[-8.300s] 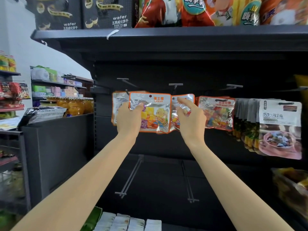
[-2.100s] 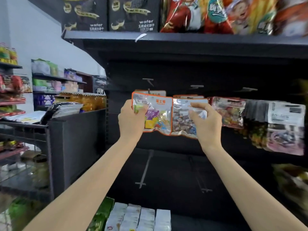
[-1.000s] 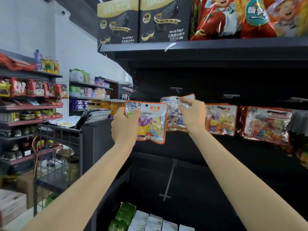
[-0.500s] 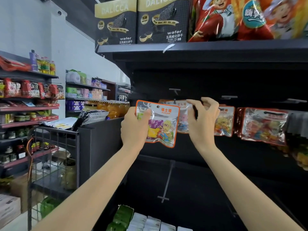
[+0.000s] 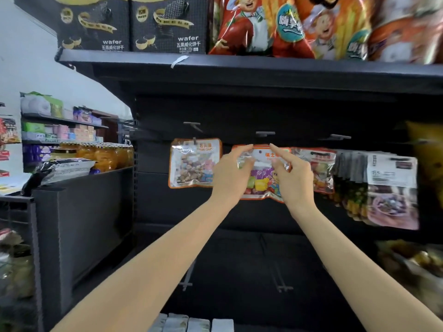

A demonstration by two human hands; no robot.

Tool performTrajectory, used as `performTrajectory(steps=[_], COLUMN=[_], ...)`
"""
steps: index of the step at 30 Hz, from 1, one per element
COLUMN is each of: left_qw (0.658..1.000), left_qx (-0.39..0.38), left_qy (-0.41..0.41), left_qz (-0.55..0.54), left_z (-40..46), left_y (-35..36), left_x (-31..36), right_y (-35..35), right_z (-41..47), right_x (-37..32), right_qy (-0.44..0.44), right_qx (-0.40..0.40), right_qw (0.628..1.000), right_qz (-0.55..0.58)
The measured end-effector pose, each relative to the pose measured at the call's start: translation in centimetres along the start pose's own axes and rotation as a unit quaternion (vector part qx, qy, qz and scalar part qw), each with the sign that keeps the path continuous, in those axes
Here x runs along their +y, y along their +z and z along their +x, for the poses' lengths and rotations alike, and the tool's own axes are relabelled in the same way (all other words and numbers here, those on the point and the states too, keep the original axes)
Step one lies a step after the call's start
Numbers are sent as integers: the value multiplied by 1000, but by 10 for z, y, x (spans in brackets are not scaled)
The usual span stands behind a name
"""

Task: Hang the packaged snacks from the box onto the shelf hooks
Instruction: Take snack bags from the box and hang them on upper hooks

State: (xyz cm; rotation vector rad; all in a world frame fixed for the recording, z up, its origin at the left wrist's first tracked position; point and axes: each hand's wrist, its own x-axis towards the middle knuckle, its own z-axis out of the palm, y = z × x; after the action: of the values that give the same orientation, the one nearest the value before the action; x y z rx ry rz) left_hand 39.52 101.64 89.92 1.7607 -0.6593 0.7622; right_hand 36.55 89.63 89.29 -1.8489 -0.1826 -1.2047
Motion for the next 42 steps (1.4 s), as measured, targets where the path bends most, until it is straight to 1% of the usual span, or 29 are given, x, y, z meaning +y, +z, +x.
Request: performTrajectory(steps=[5,12,15,19,21,24,27,30,33,35,37,40,42], left_qw=[1000,999,999,999,997,991,977,968,963,964,965,967,966], left_qx=[13,37,27,11,-4,-57,-108,-142,-147,-110,-72,-40,-23], left_qy=[-8,4,2,-10,-20,-49,-69,-103,-120,-90,-33,43,88], left_qz=[8,33,22,49,70,112,173,179,193,226,250,249,241], left_z=[4,13,18,23,27,36,44,49,50,48,41,29,22], left_y=[13,17,22,27,28,30,33,39,43,43,39,27,15], left_x=[-6,-14,-16,-21,-24,-23,-24,-28,-29,-29,-23,-10,-4], right_y=[1,12,14,17,20,24,31,37,39,39,38,35,36], right_z=[6,16,20,26,32,39,40,40,39,35,28,15,9], right_x=[7,19,24,31,33,36,42,48,49,46,43,34,29], right_qy=[18,-16,-10,-7,-2,12,36,12,-19,-52,-81,-69,-62], right_qx=[-8,14,21,4,-5,-34,-64,-85,-73,-47,-19,-1,-21], right_qw=[1000,999,999,999,998,991,984,980,973,969,970,986,991], right_qz=[-10,-34,-25,-49,-68,-130,-162,-181,-217,-237,-230,-153,-115])
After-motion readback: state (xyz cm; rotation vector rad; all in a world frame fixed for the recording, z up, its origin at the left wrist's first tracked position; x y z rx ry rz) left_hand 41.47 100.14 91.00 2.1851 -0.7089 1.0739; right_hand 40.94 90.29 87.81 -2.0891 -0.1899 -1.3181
